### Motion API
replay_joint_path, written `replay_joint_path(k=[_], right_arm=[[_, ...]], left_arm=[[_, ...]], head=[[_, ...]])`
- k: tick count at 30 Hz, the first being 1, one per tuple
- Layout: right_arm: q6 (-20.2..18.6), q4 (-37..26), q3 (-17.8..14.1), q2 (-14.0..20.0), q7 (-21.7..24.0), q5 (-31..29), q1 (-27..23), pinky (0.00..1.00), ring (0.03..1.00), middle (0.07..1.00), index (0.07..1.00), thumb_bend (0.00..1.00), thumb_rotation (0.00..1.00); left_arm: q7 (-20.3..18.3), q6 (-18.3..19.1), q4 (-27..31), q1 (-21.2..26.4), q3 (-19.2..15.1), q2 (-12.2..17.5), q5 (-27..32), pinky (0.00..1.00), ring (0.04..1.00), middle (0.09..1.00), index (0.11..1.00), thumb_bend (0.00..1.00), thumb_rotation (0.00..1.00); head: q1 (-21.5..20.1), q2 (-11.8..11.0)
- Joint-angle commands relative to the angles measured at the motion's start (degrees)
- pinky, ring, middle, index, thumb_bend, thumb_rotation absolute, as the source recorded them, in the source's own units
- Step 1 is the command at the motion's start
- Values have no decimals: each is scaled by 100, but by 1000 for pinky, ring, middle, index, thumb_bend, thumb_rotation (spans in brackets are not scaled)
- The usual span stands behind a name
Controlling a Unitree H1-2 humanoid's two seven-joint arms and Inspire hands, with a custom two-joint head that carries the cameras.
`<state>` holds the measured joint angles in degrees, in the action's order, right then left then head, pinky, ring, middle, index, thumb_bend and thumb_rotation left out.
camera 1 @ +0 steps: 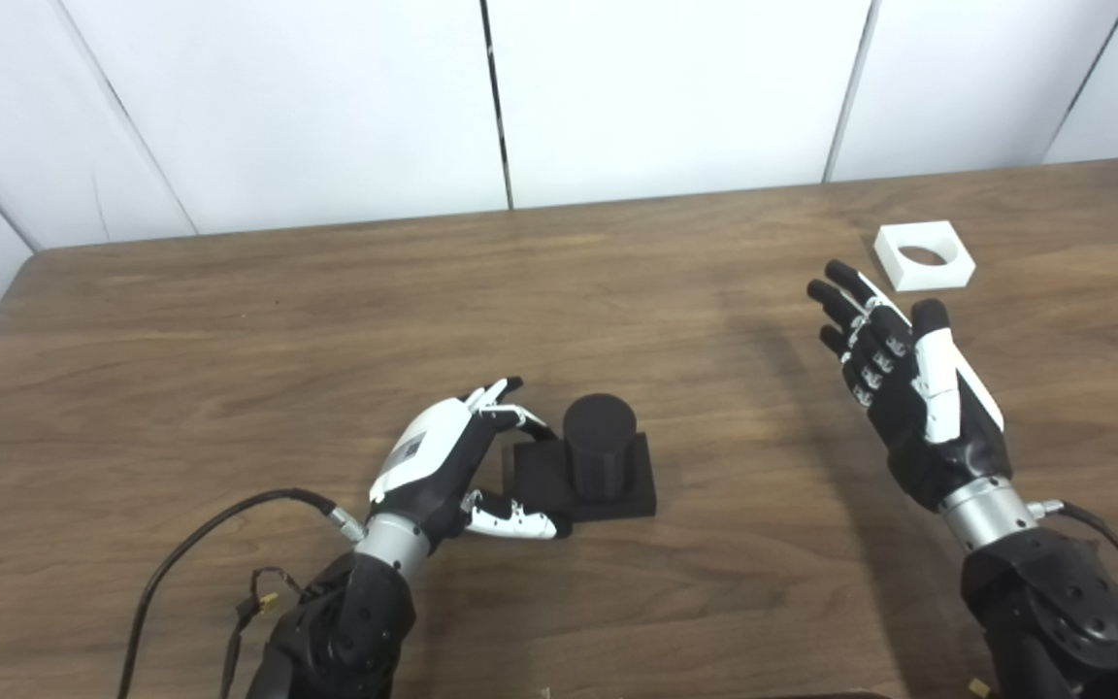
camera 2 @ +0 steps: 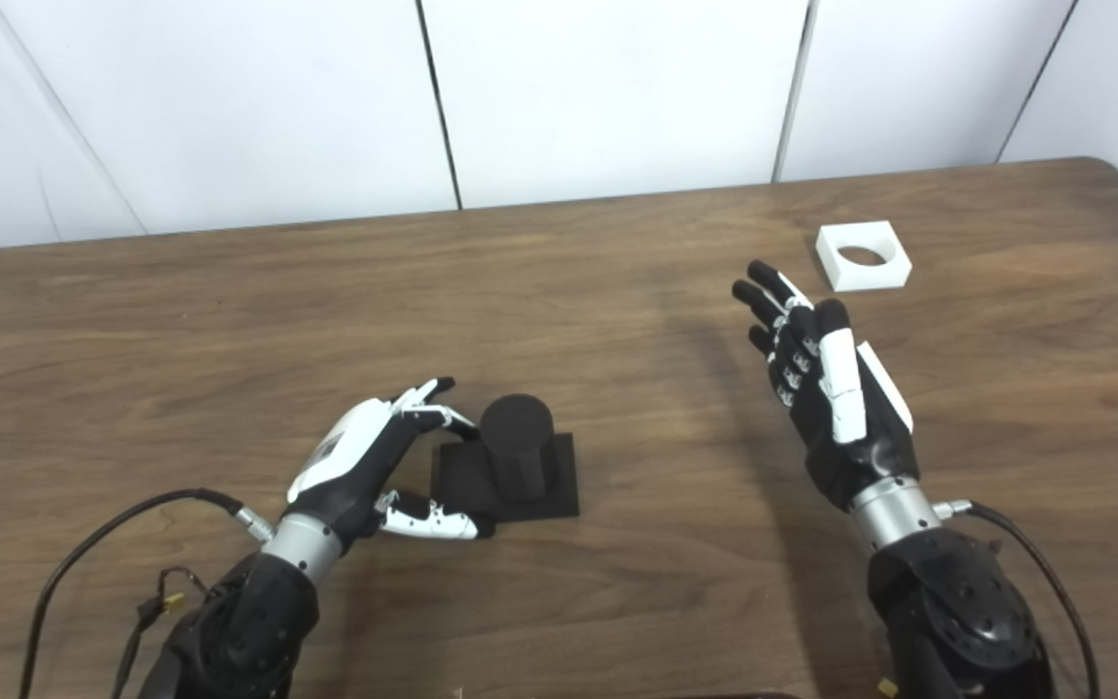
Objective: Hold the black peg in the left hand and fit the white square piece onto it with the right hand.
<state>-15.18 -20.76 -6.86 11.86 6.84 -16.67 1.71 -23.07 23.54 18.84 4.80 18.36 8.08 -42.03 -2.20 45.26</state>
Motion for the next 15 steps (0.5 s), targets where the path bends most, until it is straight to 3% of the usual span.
replay_joint_path(k=[1,8,15], right_arm=[[146,-132,-37,76,73,-28,-123,1000,1000,913,928,685,1000],[146,-178,9,27,57,24,-37,1000,1000,925,933,677,1000],[478,-85,176,-109,65,241,129,1000,1000,918,937,656,1000]], left_arm=[[-156,305,-129,-157,-13,162,-54,1000,1000,976,492,493,66],[-150,267,-192,-170,18,226,-40,1000,1000,973,492,494,64],[65,38,-298,-312,10,334,135,1000,1000,967,491,497,63]], head=[[-22,-38],[-239,-253],[-1067,-964]])
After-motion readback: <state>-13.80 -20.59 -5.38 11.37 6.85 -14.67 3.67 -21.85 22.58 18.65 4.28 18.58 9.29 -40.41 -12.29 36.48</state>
